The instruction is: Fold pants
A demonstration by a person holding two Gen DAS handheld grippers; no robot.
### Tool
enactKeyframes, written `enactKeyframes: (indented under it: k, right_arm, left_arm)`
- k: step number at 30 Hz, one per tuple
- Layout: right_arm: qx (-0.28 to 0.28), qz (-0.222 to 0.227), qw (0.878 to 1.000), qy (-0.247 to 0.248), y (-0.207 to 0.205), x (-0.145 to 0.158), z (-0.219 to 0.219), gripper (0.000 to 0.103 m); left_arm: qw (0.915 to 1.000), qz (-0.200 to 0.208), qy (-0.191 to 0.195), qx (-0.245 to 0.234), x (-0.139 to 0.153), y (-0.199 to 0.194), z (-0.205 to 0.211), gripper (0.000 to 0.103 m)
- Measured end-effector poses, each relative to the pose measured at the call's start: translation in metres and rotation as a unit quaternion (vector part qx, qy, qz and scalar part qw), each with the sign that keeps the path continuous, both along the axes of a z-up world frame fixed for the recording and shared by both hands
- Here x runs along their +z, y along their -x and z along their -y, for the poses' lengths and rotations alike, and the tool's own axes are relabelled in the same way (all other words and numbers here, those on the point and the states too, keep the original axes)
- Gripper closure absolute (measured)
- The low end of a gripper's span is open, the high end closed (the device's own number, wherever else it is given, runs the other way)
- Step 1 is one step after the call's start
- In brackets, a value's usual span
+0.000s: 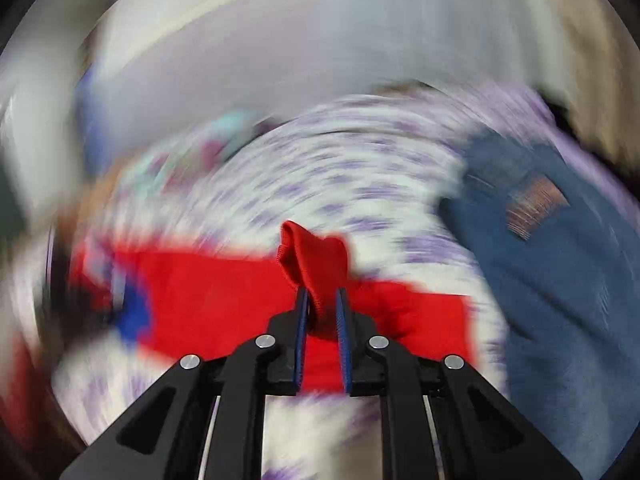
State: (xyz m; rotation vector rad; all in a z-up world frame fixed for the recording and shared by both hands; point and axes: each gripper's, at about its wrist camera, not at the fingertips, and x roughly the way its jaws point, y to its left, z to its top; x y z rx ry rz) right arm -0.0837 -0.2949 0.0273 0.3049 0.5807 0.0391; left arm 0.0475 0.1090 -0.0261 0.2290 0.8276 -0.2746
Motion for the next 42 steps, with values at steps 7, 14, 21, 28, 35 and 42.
enactKeyframes:
  k: [7, 14, 21, 28, 35, 42]
  right_arm:
    - [-0.082, -0.024, 0.991, -0.099, 0.039, -0.028, 0.062, 0.043]
    - [-0.015, -0.043, 0.992, -0.120, 0.006, -0.041, 0.035, 0.044]
    - [0.007, -0.025, 0.990, -0.140, -0.011, -0.043, 0.025, 0.091]
    - [0.016, -0.092, 0.993, -0.068, 0.007, -0.055, 0.022, 0.088]
    - [-0.038, -0.021, 0.996, -0.084, 0.042, -0.030, 0.042, 0.070]
    - [0.062, 0.022, 0.993, 0.094, 0.024, 0.009, -0.047, 0.037]
  left_arm:
    - [1.0000, -0.001, 0.000, 0.000, 0.000, 0.000, 0.000, 0.004]
    - [1.0000, -0.001, -0.001, 0.001, -0.001, 0.000, 0.000, 0.004]
    - [0.9995, 0.010, 0.019, 0.025, 0.004, -0.001, -0.012, 0.004]
    - [0.9961, 0.012, 0.079, 0.039, 0.010, -0.002, -0.034, 0.004]
    - [0.9991, 0.032, 0.022, 0.015, 0.012, 0.010, -0.014, 0.004]
    - [0.9985, 0.011, -0.048, -0.024, -0.002, 0.032, 0.007, 0.004]
